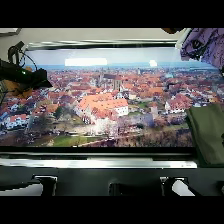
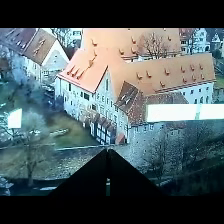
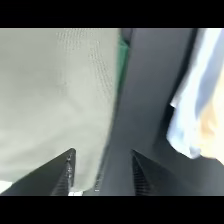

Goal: Fold the clothes and pants, and hang the long-sleeved shirts on hangers.

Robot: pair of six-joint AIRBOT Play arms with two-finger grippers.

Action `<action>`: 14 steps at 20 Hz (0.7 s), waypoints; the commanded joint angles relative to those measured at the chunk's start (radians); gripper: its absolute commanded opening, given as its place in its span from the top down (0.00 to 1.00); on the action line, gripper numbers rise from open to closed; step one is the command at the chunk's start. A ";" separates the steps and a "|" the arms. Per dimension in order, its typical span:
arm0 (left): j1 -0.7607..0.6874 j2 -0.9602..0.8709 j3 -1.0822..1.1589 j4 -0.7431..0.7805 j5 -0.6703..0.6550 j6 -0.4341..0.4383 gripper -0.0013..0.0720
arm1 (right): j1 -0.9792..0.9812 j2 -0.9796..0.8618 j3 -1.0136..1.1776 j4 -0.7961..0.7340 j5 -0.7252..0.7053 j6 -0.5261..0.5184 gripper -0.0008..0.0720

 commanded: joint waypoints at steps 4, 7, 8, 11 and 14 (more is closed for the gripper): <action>-0.001 0.003 0.000 0.028 0.000 0.034 0.96 | 0.163 0.001 0.151 0.483 0.282 -0.407 0.90; -0.001 0.026 -0.024 0.119 0.011 0.057 0.96 | 0.440 0.000 0.150 0.510 0.343 -0.437 0.96; -0.001 0.053 -0.064 0.149 0.032 0.076 0.96 | 0.529 0.000 0.150 0.509 0.367 -0.436 0.95; -0.001 0.178 -0.242 0.238 0.144 0.079 0.96 | 0.768 0.000 0.150 0.510 0.421 -0.417 0.95; -0.001 0.252 -0.326 0.270 0.177 0.079 0.96 | 0.917 0.000 0.151 0.509 0.425 -0.394 0.95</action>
